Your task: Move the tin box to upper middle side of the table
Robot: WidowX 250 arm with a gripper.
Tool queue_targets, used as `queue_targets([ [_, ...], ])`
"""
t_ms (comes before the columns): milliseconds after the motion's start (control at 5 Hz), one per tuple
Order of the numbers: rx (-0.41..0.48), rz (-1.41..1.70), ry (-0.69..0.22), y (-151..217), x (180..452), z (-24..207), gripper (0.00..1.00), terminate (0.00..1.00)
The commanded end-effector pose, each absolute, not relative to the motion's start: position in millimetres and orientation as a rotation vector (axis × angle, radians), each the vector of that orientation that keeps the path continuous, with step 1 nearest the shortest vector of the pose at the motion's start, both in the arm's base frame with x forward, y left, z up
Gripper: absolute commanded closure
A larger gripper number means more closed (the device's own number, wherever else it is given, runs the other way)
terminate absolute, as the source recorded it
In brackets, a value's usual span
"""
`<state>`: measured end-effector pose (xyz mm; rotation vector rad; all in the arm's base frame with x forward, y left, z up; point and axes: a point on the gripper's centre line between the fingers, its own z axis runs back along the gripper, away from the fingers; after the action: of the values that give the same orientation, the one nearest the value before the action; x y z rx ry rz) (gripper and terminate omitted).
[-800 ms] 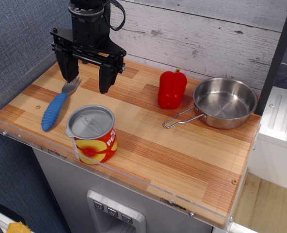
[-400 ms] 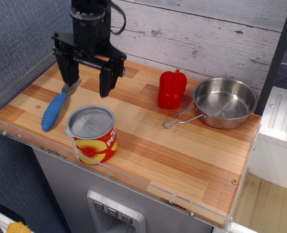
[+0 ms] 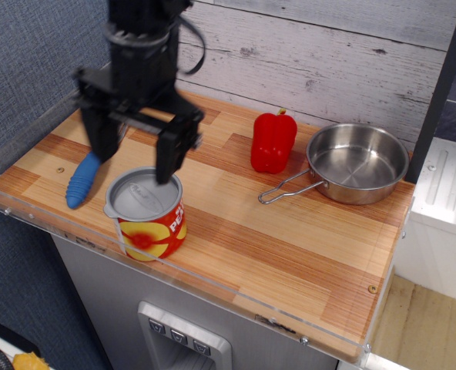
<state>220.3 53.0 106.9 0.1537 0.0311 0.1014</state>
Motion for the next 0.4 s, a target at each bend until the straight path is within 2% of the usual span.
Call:
queue_targets([
  [0, 0.157, 0.083, 0.051, 41.1, 195.9, 94.9, 0.0, 0.0],
  [200, 0.13, 0.11, 0.077, 38.9, 190.5, 71.6, 0.0, 0.0],
])
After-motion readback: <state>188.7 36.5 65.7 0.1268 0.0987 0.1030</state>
